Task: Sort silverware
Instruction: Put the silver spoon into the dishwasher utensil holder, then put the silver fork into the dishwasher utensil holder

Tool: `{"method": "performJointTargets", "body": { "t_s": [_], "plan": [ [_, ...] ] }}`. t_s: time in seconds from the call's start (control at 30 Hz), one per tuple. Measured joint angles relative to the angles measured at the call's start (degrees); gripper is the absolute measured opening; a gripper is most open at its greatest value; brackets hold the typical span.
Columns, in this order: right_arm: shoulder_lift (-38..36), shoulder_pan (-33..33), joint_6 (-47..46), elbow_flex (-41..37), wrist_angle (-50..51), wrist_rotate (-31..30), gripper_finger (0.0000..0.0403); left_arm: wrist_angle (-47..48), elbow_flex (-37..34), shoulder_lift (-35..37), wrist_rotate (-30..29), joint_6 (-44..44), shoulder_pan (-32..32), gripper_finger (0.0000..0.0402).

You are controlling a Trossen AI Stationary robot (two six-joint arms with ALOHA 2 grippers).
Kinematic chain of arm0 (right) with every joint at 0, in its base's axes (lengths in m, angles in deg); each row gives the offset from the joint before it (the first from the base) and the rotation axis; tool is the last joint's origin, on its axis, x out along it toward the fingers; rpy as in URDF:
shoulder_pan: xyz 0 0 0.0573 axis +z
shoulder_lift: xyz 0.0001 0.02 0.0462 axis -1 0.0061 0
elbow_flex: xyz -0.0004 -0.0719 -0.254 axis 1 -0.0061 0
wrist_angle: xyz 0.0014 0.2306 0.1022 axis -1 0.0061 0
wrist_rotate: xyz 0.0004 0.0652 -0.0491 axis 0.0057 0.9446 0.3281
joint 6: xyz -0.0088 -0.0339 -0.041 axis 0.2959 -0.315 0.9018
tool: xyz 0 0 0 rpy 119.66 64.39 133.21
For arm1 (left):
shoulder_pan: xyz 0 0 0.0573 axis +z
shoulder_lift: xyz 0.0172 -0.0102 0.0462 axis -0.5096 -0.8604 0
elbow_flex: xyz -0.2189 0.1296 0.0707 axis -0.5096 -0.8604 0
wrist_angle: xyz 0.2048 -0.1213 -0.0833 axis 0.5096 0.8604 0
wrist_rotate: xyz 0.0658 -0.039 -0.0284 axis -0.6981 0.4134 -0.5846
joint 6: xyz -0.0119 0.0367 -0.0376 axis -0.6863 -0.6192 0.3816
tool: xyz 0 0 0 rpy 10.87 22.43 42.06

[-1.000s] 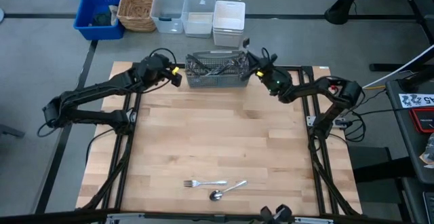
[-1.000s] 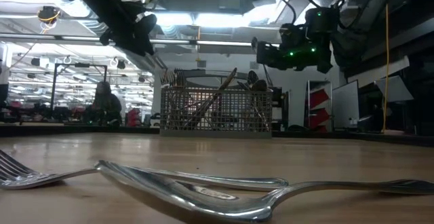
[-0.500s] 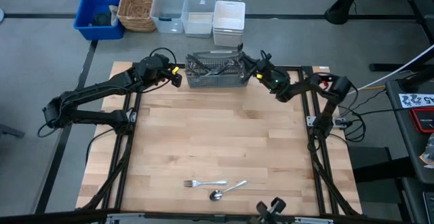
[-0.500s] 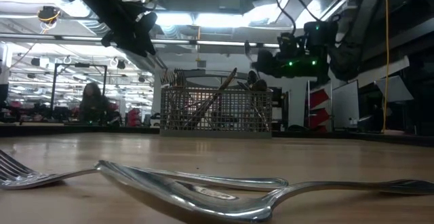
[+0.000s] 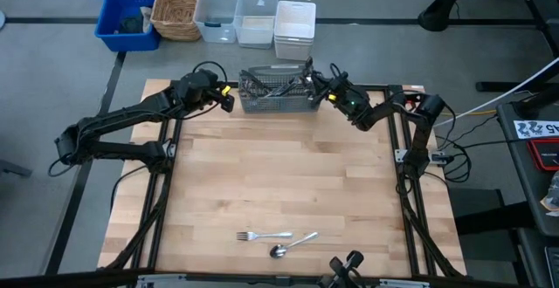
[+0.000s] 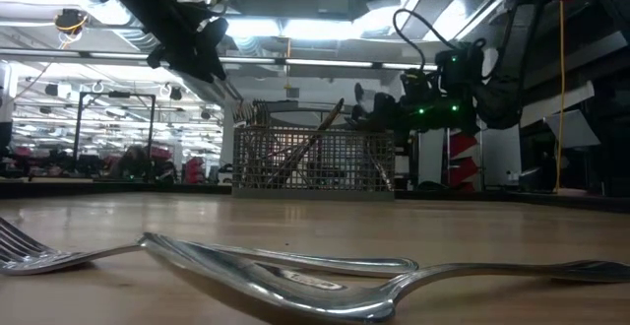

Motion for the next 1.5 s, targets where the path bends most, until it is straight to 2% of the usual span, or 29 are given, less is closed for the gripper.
{"method": "performJointTargets", "body": {
  "t_s": [0.33, 0.7, 0.9, 1.07, 1.2, 1.5],
  "plan": [
    [0.0, 0.0, 0.0, 0.0, 0.4, -0.2, 0.005, 0.0, 0.0, 0.0, 0.0, 0.0, 0.0, 0.0148],
    [-0.1, 0.0, 0.0, 0.1, 0.5, 0.6, 0.0122, 0.0, 0.0, 0.0, 0.0, 0.0, 0.0, 0.0148],
    [-3.1, 0.1, 0.0, 0.1, 1.2, 0.7, 0.0126, 0.0, 0.0, 0.0, 0.4, 0.0, 0.0, 0.0148],
    [-7.9, 2.1, 0.2, 0.1, 4.3, 1.2, 0.0126, 0.0, 0.0, 0.0, 5.6, 0.0, 0.0, 0.0148],
    [-11.8, 5.6, 0.1, 0.0, 7.0, 4.3, 0.0126, 0.1, 0.0, 0.0, 11.9, 0.0, -0.1, 0.0148],
    [-18.1, 16.4, 0.0, 0.0, 8.4, 10.6, 0.0127, 2.2, 0.0, 0.0, 30.3, 3.0, -3.6, 0.0148]
  ]
}}
